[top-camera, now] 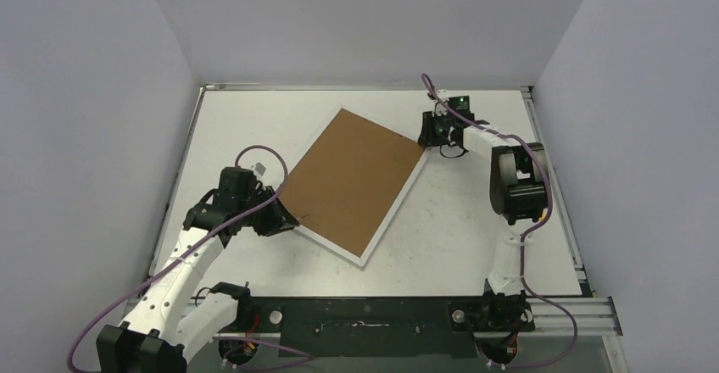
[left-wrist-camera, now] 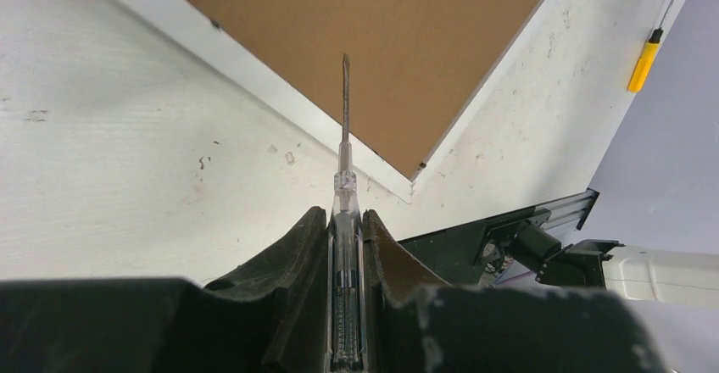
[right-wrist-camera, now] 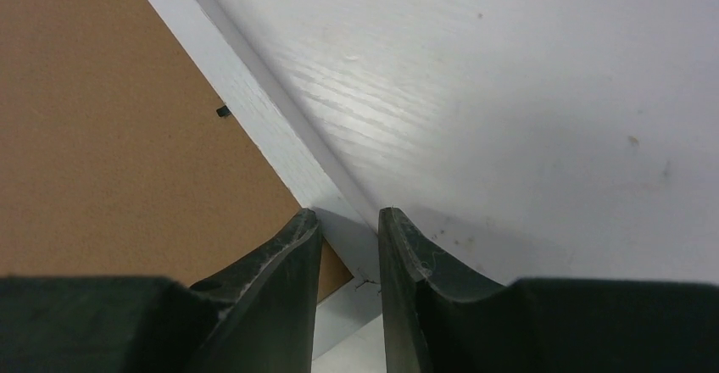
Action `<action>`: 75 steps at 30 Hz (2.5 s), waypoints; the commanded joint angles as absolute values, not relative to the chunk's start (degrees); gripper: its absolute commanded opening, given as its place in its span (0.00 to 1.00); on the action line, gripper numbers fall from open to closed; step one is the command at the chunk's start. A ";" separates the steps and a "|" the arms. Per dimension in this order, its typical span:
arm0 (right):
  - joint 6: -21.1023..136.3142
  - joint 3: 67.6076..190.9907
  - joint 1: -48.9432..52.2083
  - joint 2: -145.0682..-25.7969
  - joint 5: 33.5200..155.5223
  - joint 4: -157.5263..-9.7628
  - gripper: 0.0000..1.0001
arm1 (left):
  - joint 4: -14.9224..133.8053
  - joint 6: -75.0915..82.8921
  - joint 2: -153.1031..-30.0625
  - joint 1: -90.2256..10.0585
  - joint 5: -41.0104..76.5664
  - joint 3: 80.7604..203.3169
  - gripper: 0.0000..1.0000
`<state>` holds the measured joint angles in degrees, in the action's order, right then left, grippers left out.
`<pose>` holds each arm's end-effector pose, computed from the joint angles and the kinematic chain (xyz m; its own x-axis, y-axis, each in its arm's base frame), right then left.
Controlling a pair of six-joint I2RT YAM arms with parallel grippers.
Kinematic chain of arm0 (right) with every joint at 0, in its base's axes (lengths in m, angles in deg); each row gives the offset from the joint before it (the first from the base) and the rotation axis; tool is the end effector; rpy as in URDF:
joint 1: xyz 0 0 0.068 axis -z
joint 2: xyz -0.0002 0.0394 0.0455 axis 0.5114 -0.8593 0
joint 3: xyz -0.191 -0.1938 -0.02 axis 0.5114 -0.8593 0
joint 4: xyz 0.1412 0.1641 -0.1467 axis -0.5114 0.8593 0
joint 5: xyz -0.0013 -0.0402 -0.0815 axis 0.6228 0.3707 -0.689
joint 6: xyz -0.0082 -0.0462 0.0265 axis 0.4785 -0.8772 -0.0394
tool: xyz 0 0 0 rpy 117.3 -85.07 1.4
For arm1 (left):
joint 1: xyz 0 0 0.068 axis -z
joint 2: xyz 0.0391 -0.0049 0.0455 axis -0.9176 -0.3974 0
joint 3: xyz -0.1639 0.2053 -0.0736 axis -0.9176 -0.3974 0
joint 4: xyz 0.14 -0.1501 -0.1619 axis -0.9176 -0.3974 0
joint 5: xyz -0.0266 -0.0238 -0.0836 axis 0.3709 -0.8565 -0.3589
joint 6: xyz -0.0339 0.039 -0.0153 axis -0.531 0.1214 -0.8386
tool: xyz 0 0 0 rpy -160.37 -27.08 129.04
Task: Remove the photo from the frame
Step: Adjust the photo frame at the center of the board.
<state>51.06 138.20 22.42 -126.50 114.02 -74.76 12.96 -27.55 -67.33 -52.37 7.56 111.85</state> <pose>0.4559 0.0832 0.1576 -0.7267 -0.1023 -0.6793 -0.4329 0.8360 0.3372 0.1619 -0.0526 0.2526 -0.8535 -0.4514 -0.2603 -0.2284 0.7731 -0.5918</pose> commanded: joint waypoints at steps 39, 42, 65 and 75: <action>84.14 113.00 -8.98 -102.78 90.60 -78.32 0.59 | 23.85 -27.74 -72.90 -42.11 12.24 114.62 0.00; 85.46 114.57 -9.18 -106.90 90.40 -79.17 0.54 | 24.31 -26.98 -73.26 -42.33 10.97 114.39 0.00; 84.28 90.91 -7.96 -80.40 91.92 -71.82 0.48 | 43.76 -33.43 -86.96 -35.95 -11.45 111.57 0.00; 85.49 84.23 0.87 -69.40 107.15 -77.49 0.67 | 47.56 -33.18 -98.39 -33.00 -15.31 115.78 0.00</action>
